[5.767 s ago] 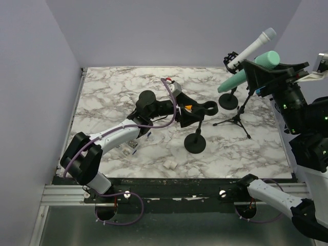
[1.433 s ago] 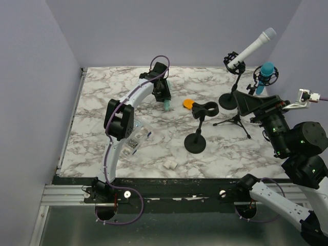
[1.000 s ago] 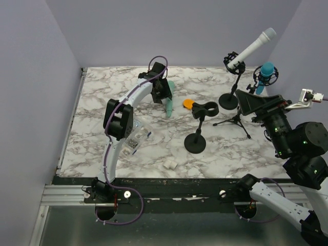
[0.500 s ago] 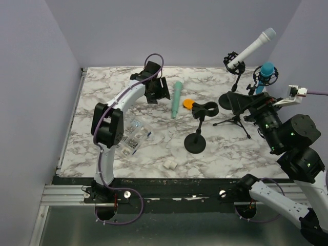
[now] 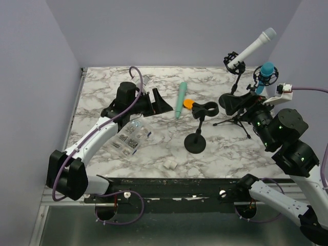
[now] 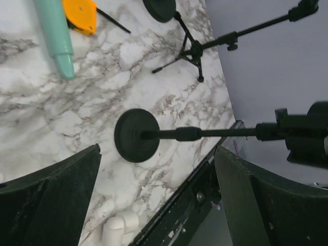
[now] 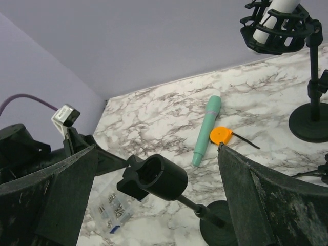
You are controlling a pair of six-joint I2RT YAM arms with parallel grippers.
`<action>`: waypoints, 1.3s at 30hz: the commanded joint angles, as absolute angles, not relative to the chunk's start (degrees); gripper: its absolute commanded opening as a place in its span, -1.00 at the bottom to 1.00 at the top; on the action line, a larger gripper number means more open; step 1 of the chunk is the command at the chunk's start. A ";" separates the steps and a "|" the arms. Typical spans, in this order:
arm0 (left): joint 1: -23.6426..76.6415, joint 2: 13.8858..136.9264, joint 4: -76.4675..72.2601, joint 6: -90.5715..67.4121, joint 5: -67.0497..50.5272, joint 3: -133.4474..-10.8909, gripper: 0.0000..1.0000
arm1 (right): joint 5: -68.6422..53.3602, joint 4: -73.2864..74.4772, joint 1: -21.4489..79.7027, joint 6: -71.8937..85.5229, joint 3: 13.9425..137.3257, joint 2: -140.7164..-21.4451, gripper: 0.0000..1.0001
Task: Remove the microphone from the stand
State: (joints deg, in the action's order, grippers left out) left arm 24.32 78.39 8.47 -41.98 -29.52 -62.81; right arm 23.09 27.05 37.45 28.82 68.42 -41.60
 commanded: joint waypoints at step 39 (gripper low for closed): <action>42.40 84.27 -2.53 -50.71 -27.85 -62.83 0.36 | 13.82 26.77 37.70 38.71 45.84 -39.05 0.65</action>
State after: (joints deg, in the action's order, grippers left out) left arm 41.41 82.41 -6.44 -53.12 -31.33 -65.95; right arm 15.09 26.37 37.45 37.36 49.06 -40.66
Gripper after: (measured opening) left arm 0.708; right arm 0.830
